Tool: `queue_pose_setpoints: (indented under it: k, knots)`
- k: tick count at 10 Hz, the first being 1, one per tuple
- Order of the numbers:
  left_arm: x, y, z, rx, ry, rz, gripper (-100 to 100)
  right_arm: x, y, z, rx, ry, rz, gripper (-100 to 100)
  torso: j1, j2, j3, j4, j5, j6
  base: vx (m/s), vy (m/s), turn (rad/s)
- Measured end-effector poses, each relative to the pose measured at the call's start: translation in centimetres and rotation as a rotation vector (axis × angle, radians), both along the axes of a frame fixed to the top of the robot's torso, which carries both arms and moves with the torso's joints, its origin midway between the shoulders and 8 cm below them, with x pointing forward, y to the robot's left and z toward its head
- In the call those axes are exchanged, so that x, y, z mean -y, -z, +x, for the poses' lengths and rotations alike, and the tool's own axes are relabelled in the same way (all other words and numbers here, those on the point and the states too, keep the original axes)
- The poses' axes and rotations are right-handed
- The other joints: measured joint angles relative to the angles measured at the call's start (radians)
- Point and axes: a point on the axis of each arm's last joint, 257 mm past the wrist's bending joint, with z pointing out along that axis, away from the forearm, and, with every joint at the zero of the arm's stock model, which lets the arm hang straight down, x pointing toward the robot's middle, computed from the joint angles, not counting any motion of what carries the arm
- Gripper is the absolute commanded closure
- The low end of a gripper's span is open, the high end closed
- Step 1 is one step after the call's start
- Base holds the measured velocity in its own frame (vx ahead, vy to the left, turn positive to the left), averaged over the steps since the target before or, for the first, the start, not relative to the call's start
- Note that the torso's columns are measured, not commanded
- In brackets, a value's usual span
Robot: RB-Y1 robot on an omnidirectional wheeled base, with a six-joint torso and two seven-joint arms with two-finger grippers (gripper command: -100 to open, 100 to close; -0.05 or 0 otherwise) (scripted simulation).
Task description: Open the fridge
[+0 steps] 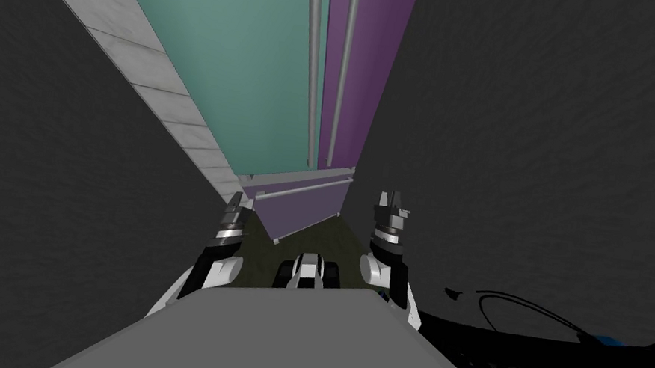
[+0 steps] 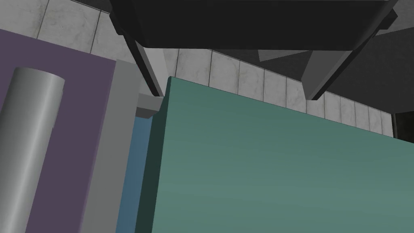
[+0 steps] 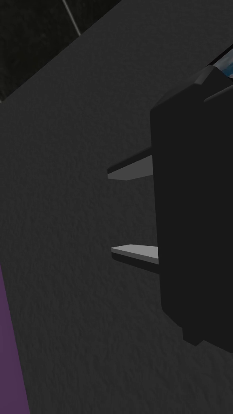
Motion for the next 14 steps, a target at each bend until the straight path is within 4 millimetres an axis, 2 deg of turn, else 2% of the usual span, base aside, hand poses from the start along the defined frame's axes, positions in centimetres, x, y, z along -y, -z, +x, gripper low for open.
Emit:
queue_pose_setpoints:
  k: [9,14]
  knots:
    - [-3.5,6.7,1.9,-0.139,-0.046,-0.016,-100,0.0,0.0,0.0,0.000,0.000,0.000,0,-0.001,0.002,0.001,0.001,0.000,0.000,0.082,0.026,0.035]
    - [-5.0,11.1,2.4,-0.212,-0.093,-0.082,-100,0.0,0.0,0.0,0.000,0.000,0.000,0,0.001,-0.004,-0.002,-0.001,0.001,0.002,0.092,0.023,0.037]
